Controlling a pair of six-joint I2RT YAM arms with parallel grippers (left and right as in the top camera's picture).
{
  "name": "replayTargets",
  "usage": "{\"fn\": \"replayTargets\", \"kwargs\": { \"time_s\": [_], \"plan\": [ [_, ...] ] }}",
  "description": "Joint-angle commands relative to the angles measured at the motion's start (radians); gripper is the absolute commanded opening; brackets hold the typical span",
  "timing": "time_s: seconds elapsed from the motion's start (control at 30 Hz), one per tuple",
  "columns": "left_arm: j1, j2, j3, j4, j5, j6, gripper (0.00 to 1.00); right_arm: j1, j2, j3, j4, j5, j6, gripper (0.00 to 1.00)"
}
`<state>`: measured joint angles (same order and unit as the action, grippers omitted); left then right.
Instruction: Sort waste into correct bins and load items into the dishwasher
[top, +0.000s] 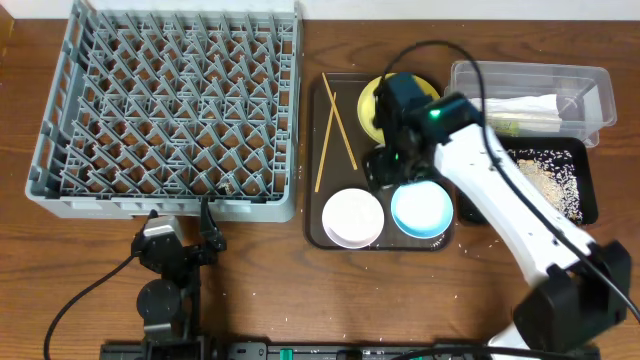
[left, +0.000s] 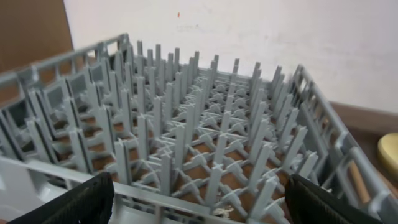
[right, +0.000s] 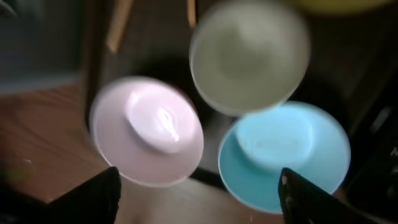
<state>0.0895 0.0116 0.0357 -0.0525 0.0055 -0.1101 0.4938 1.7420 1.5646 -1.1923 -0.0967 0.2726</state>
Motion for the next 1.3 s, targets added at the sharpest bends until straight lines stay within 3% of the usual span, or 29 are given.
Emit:
{"fn": "replayTargets", "kwargs": {
  "time_s": [0.0,0.23,0.37,0.47,0.57,0.73,0.77,0.83,0.87,1.03,1.13,1.27],
  "plan": [
    [-0.003,0.039,0.071,-0.031,0.015,-0.177,0.89,-0.04,-0.002,0.021,0.035,0.032,0.023,0.79],
    [-0.003,0.431,0.466,-0.174,0.1,-0.18,0.89,-0.11,0.05,0.02,0.1,0.048,0.03,0.72],
    [-0.003,0.739,0.788,-0.343,0.288,-0.18,0.89,-0.146,0.1,0.019,0.142,0.045,0.029,0.66],
    [-0.003,0.882,0.922,-0.425,0.426,-0.18,0.89,-0.148,0.149,0.019,0.15,0.043,0.029,0.59],
    [-0.003,0.966,0.953,-0.438,0.545,-0.18,0.89,-0.148,0.2,0.019,0.149,0.043,0.029,0.52],
    [-0.003,1.064,0.95,-0.519,0.563,-0.18,0.89,-0.148,0.273,0.019,0.153,0.036,0.029,0.36],
    [-0.003,1.084,0.95,-0.528,0.563,-0.18,0.89,-0.148,0.282,0.019,0.156,0.036,0.029,0.31],
    [-0.003,1.115,0.95,-0.542,0.563,-0.181,0.89,-0.148,0.292,0.019,0.172,0.035,0.03,0.07],
    [-0.003,1.131,0.95,-0.552,0.563,-0.181,0.89,-0.149,0.292,0.019,0.183,0.034,0.03,0.01],
    [-0.003,1.195,0.95,-0.564,0.564,-0.185,0.89,-0.17,0.237,0.062,0.224,-0.07,0.03,0.01],
    [-0.003,1.225,0.95,-0.552,0.584,-0.304,0.89,-0.199,0.181,0.124,0.212,-0.133,0.029,0.01],
    [-0.003,1.263,0.95,-0.424,0.864,-0.333,0.89,-0.254,0.109,0.169,0.22,-0.3,0.024,0.01]
  ]
}}
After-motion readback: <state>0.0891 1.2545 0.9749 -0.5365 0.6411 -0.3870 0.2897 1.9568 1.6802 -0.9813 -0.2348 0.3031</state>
